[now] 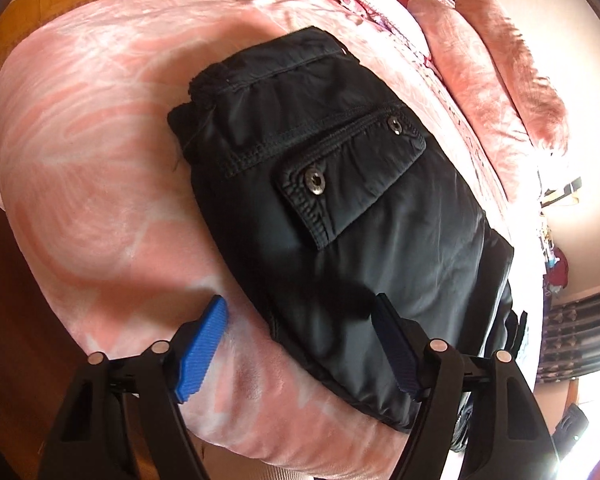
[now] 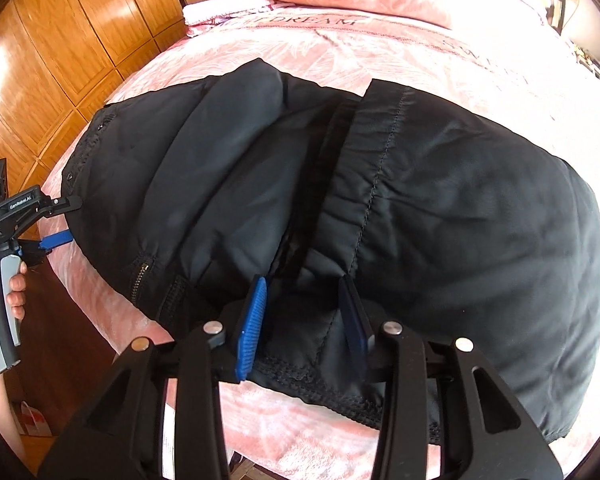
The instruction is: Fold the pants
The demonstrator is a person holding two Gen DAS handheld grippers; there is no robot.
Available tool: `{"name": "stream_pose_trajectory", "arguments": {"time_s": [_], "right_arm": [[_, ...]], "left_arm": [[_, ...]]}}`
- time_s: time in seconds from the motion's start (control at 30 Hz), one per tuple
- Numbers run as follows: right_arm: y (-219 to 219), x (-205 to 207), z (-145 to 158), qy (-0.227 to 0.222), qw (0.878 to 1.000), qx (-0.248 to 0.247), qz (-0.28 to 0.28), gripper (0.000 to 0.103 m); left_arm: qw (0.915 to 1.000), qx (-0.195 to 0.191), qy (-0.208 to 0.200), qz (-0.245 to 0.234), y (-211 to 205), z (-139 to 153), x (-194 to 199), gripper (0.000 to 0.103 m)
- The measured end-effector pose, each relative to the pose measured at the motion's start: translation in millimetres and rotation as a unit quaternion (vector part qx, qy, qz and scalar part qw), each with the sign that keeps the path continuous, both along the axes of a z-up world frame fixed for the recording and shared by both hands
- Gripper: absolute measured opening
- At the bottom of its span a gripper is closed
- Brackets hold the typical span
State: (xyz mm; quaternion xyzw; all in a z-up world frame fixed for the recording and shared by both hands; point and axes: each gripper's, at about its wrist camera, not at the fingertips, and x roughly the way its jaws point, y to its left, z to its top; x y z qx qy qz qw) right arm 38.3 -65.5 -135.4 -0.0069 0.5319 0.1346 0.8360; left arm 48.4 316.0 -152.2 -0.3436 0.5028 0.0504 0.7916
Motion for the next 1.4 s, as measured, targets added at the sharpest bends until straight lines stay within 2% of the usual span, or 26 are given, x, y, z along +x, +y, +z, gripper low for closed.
{"name": "stream_pose_trajectory", "arguments": {"time_s": [0.2,0.23,0.27,0.33,0.43,0.57,0.73,1.0,1.07,1.23,1.4], "right_arm": [[5.9,2.6,-4.5,0.000,1.000,-0.012,0.007,0.044],[7.6,2.3,-5.1,-0.002,1.000,-0.015,0.009,0.045],[8.8,1.5,-5.7,-0.004,1.000,-0.018,0.011,0.046],[10.3,0.8,-6.7,-0.007,1.000,-0.023,0.015,0.046],[10.7,0.6,-7.4,-0.005,1.000,-0.021,0.014,0.047],[9.6,-1.1,-9.1,-0.007,1.000,-0.022,0.018,0.047],[11.1,-2.9,-9.6,-0.010,0.999,-0.027,0.020,0.048],[7.7,-2.4,-9.1,-0.007,1.000,-0.016,0.017,0.048],[6.2,-2.5,-8.8,-0.007,1.000,-0.015,0.018,0.048],[2.3,-1.5,-7.9,-0.003,1.000,-0.004,0.016,0.048],[-2.5,-1.6,-6.8,0.002,1.000,0.012,0.010,0.048]], "left_arm": [[0.9997,-0.009,-0.005,0.023,5.9,-9.4,17.9,0.074],[0.9994,-0.011,-0.011,0.030,7.1,-9.9,22.0,0.069],[0.9990,-0.020,-0.015,0.038,10.6,-10.6,24.6,0.065],[0.9975,-0.049,-0.014,0.049,14.1,-14.4,31.7,0.063],[0.9951,-0.072,-0.021,0.064,22.1,-17.4,31.5,0.061],[0.9858,-0.124,-0.035,0.107,36.6,-29.3,26.7,0.062],[0.9846,-0.119,-0.048,0.118,37.3,-30.1,27.8,0.060],[0.9731,-0.155,-0.071,0.155,42.0,-34.6,20.7,0.041],[0.9712,-0.158,-0.080,0.159,41.0,-32.7,18.6,0.033],[0.9730,-0.137,-0.109,0.151,33.5,-14.5,17.9,0.026],[0.9688,-0.140,-0.136,0.152,30.8,-5.2,16.1,0.022]]}}
